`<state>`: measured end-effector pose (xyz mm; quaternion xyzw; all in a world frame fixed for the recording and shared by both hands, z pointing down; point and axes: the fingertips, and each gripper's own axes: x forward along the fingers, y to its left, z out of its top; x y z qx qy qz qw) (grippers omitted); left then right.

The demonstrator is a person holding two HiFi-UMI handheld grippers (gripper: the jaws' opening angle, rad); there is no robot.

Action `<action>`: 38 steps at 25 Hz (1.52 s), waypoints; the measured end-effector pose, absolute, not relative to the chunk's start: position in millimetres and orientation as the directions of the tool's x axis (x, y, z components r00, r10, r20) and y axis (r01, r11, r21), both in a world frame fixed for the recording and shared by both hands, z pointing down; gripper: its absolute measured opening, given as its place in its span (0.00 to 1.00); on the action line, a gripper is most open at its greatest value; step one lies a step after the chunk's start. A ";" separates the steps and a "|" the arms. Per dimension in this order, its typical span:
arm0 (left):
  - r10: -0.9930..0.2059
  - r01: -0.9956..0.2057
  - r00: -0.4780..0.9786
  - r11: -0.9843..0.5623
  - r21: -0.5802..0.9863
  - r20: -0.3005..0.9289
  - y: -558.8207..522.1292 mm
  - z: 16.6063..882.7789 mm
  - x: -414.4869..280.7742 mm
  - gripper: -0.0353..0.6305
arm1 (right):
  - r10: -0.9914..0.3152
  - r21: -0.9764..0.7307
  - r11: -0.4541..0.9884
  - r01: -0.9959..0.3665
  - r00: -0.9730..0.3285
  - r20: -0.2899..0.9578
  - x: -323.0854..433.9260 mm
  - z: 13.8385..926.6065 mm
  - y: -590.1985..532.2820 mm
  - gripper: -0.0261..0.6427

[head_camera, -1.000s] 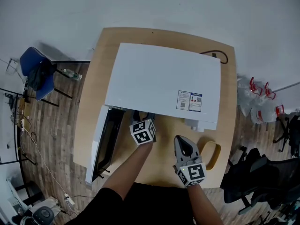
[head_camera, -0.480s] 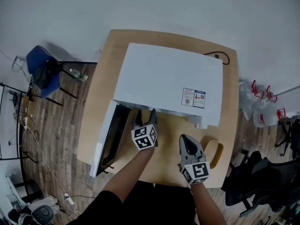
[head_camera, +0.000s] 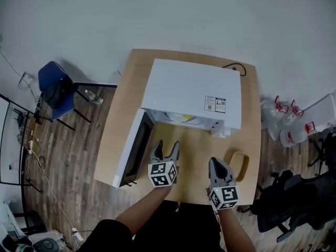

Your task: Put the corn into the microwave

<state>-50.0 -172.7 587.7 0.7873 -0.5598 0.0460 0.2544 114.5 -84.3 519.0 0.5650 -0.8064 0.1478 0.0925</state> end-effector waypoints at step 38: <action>-0.863 -0.878 0.466 -0.423 0.226 0.196 150.3 421.4 5.0 0.07 | -0.909 -0.016 0.370 -0.929 -0.365 0.199 136.2 400.5 157.8 0.13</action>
